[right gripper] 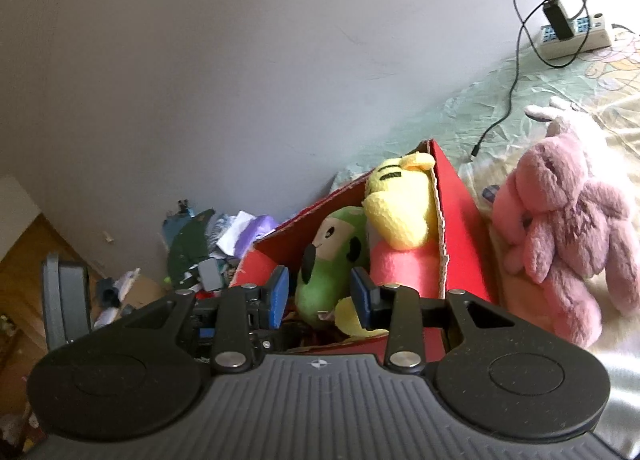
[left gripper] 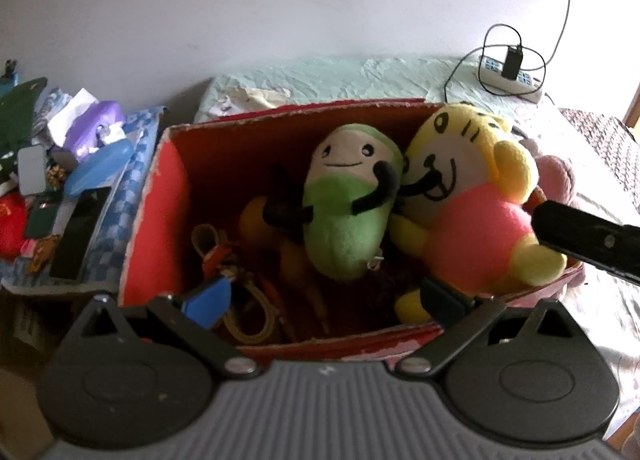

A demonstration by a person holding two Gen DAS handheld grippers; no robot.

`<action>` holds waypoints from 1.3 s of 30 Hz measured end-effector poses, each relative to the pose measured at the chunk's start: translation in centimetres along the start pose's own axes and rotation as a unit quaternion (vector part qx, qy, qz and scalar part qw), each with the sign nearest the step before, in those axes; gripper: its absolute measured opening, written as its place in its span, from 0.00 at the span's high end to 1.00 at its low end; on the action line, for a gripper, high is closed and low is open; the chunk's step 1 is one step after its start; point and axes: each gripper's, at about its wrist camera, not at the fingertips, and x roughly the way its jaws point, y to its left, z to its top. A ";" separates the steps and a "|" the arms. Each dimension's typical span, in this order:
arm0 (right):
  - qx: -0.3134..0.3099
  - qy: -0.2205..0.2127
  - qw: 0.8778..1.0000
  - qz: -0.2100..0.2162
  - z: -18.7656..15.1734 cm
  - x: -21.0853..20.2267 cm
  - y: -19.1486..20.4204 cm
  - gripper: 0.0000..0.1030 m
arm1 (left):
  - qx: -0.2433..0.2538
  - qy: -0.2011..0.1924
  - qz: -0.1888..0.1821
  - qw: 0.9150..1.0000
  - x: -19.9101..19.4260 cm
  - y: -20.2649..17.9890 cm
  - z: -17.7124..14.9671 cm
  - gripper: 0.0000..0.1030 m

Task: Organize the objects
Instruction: 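Open the right gripper and withdraw it from the red box, then move the right gripper to the pink bunny plush and grasp it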

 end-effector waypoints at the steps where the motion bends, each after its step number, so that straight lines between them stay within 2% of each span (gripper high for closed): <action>1: 0.000 0.004 1.000 0.005 0.3 -0.2 -0.2 0.63 | -0.004 -0.003 0.003 1.000 -0.3 -0.1 -0.1 0.03; 5: 0.000 0.004 1.000 0.030 1.1 -1.5 -1.1 0.62 | -0.023 -0.009 0.005 1.000 -1.6 -0.6 -0.2 0.03; 9: -0.005 0.002 0.999 0.039 2.0 -3.2 -2.4 0.62 | -0.032 -0.026 0.005 0.999 -2.8 -2.3 0.3 0.03; 13: 0.013 -0.003 1.000 0.026 3.1 -4.9 -4.9 0.62 | -0.031 -0.042 -0.025 0.998 -3.7 -5.1 0.9 0.03; 23: 0.044 0.007 0.998 -0.041 4.7 -7.8 -12.9 0.62 | 0.020 -0.048 -0.100 0.994 -3.2 -13.8 1.0 0.03; 29: 0.058 0.033 0.997 -0.039 5.0 -7.8 -16.2 0.55 | 0.056 -0.044 -0.141 0.987 -2.5 -19.0 0.5 0.05; 36: 0.069 0.065 0.995 -0.022 5.5 -7.3 -18.6 0.51 | 0.070 -0.010 -0.130 0.989 0.9 -23.0 -0.2 0.20; 39: 0.074 0.080 0.994 -0.012 5.7 -6.8 -19.3 0.47 | 0.075 -0.004 -0.118 0.990 2.1 -24.1 -0.4 0.21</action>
